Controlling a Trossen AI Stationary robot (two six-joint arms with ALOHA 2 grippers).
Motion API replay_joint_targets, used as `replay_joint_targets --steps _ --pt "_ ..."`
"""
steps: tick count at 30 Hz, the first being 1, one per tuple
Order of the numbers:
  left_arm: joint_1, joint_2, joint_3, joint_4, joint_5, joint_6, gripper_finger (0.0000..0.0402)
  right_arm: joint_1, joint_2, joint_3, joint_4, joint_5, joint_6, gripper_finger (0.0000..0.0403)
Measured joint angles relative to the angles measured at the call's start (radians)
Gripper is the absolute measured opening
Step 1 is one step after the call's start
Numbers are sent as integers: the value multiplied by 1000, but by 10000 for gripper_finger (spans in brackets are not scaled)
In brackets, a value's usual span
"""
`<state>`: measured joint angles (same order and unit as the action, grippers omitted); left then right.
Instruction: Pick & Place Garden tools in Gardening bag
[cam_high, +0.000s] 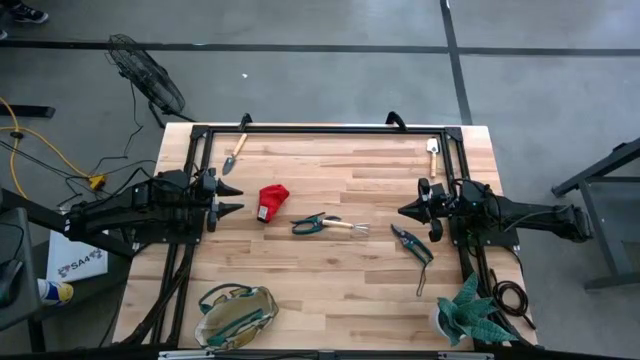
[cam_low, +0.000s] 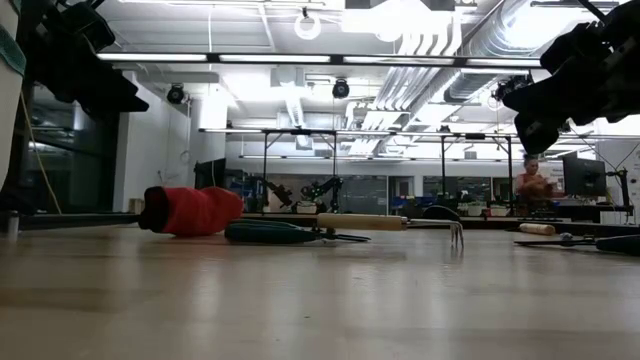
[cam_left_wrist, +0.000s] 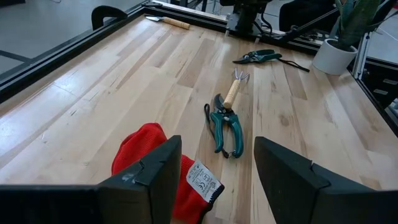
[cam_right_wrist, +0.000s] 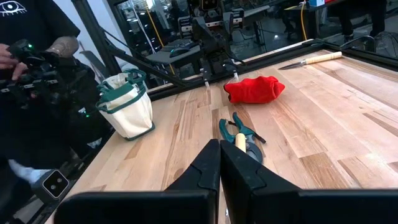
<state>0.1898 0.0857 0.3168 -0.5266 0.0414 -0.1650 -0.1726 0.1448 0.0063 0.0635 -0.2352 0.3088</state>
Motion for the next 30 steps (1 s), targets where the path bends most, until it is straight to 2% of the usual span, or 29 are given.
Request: replay_joint_targets --steps 12,17,25,30 --pt "0 0 0 1 -6 1 198 0 0 0 0 0 0 2" --pt "0 0 0 6 -77 3 198 0 0 0 0 0 0 2" --pt "0 0 0 38 -77 0 198 0 0 0 0 0 0 2" --pt "0 70 0 154 -42 -132 198 0 0 0 0 0 0 2"
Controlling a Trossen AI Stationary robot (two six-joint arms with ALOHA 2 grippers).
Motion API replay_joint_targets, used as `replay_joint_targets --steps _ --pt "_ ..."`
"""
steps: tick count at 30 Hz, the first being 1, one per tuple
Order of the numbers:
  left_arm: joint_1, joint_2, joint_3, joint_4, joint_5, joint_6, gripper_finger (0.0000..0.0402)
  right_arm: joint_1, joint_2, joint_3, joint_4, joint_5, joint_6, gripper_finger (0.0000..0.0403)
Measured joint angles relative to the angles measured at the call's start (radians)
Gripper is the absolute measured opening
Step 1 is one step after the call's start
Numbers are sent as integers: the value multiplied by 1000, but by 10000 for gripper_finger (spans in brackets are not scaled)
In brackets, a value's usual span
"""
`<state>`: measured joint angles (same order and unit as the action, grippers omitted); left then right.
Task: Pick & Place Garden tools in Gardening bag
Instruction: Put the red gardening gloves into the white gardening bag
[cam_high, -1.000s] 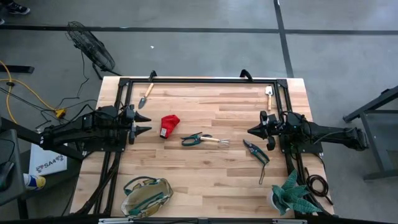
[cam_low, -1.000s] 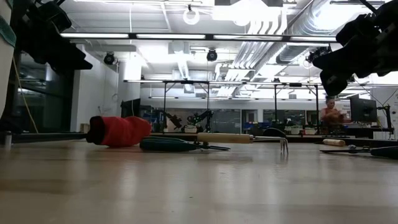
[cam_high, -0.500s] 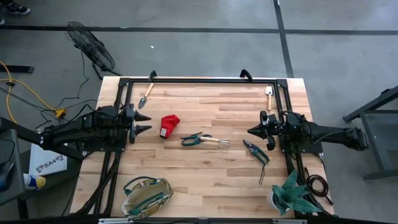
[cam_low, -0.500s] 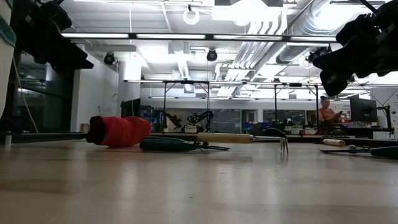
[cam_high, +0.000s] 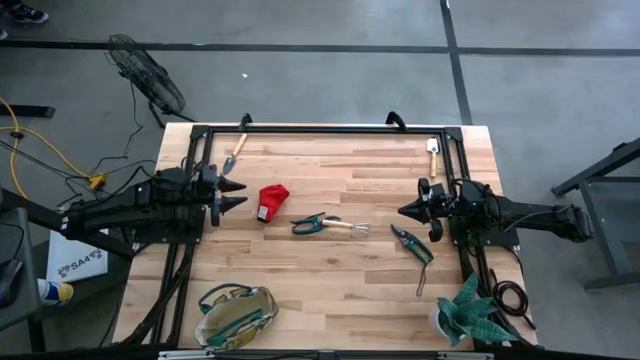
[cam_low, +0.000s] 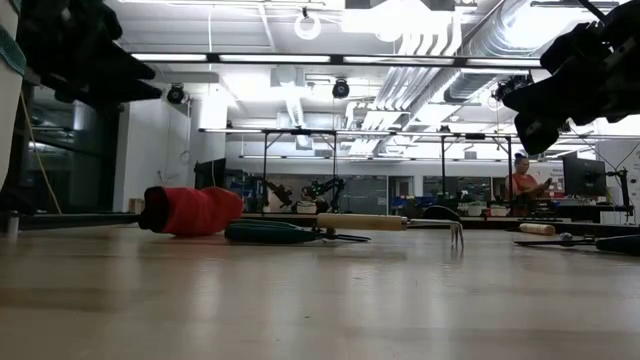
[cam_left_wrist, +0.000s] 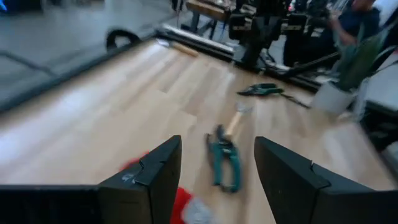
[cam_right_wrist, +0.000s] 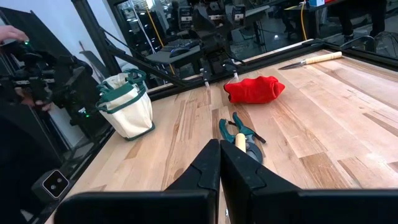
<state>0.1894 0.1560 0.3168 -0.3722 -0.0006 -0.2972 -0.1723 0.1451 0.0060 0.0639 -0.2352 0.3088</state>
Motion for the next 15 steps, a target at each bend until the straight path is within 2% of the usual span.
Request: replay_joint_targets --steps 4,7,15 --pt "0 108 19 42 30 -205 198 0 0 0 0 0 0 2" --pt "0 220 57 40 36 -302 198 0 0 0 0 0 0 2" --pt "-3 486 210 17 58 -321 198 0 0 0 0 0 0 2"
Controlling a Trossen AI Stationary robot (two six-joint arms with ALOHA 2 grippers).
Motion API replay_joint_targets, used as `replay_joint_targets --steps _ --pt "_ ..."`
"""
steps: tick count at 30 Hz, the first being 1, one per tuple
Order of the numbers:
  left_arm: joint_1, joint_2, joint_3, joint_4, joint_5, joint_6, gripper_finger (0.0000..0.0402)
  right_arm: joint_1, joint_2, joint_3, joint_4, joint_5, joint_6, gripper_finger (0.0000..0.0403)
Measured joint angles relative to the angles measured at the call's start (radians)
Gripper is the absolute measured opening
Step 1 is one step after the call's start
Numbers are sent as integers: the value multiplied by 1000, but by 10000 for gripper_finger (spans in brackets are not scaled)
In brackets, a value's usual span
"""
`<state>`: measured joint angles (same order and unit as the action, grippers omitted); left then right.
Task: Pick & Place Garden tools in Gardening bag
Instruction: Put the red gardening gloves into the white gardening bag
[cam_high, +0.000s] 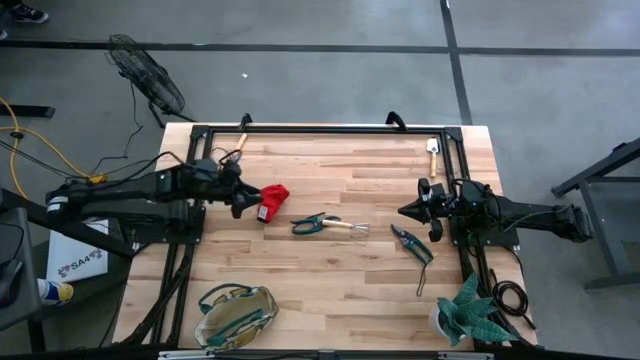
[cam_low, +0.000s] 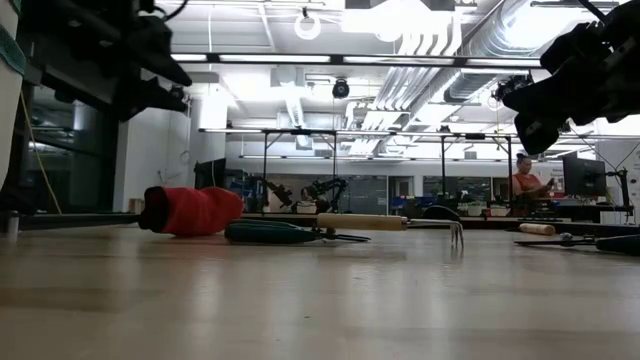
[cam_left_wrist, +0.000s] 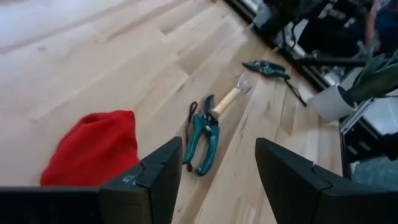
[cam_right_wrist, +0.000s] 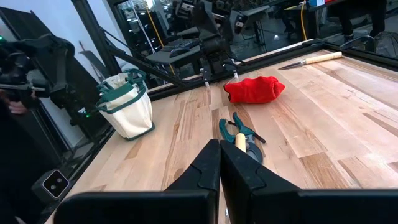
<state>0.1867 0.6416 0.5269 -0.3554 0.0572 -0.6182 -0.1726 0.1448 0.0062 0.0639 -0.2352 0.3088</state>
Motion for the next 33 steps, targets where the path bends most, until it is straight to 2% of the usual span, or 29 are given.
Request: replay_joint_targets --steps 5,10,12,18,21,25,28,33 --pt "-27 126 85 -45 37 -15 198 0 0 0 0 0 0 2" --pt "-23 223 148 -282 -15 -240 198 0 0 0 0 0 0 2" --pt "-24 265 169 -370 -20 -279 198 0 0 0 0 0 0 2" --pt "-24 394 246 -403 -50 -301 200 0 0 0 0 0 0 2" --pt "-24 472 304 -407 -67 -285 218 0 0 0 0 0 0 2" --pt "-23 568 383 -428 -81 -243 268 0 0 0 0 0 0 3" --pt "-23 629 430 -489 -129 -240 303 0 0 0 0 0 0 3" --pt "-22 722 460 -541 -183 -243 324 0 0 0 0 0 0 3"
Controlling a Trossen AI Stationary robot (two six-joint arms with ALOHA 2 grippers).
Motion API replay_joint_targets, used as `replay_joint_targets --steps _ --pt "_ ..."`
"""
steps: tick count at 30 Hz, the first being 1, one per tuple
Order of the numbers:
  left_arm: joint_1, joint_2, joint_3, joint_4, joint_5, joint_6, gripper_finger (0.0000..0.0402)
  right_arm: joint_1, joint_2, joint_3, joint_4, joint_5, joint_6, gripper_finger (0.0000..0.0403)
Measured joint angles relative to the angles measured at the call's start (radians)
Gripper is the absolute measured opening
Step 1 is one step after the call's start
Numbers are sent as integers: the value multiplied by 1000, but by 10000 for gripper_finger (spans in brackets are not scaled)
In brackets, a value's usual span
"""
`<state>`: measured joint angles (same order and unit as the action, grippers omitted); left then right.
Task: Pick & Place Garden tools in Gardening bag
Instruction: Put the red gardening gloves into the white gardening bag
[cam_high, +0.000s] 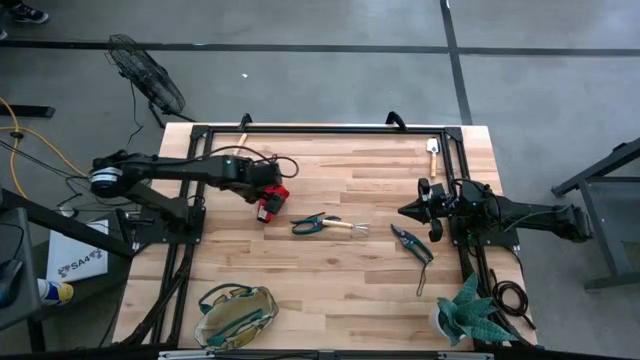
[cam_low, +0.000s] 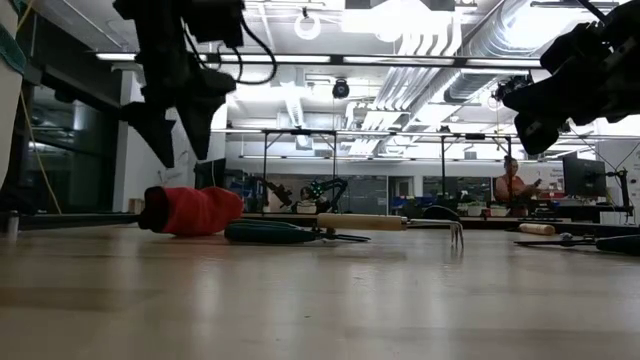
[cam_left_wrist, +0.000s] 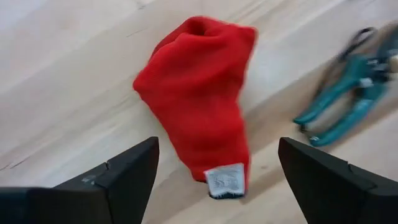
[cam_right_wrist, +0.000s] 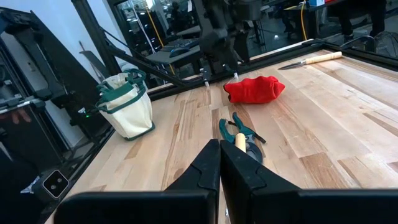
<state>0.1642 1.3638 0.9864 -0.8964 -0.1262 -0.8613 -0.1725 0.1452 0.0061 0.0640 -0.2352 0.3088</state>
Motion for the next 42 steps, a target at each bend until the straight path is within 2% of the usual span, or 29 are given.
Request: replay_joint_targets --steps 17,21,27,39,42 --pt "13 206 2 34 33 -7 326 0 2 0 0 0 0 3" --pt "13 234 2 33 47 -8 311 0 2 0 0 0 0 3" --pt "21 240 2 30 56 -7 236 0 2 0 0 0 0 3" --pt "25 240 1 -52 89 119 37 0 2 0 0 0 0 2" --pt "17 224 0 -69 114 172 24 0 2 0 0 0 0 2"
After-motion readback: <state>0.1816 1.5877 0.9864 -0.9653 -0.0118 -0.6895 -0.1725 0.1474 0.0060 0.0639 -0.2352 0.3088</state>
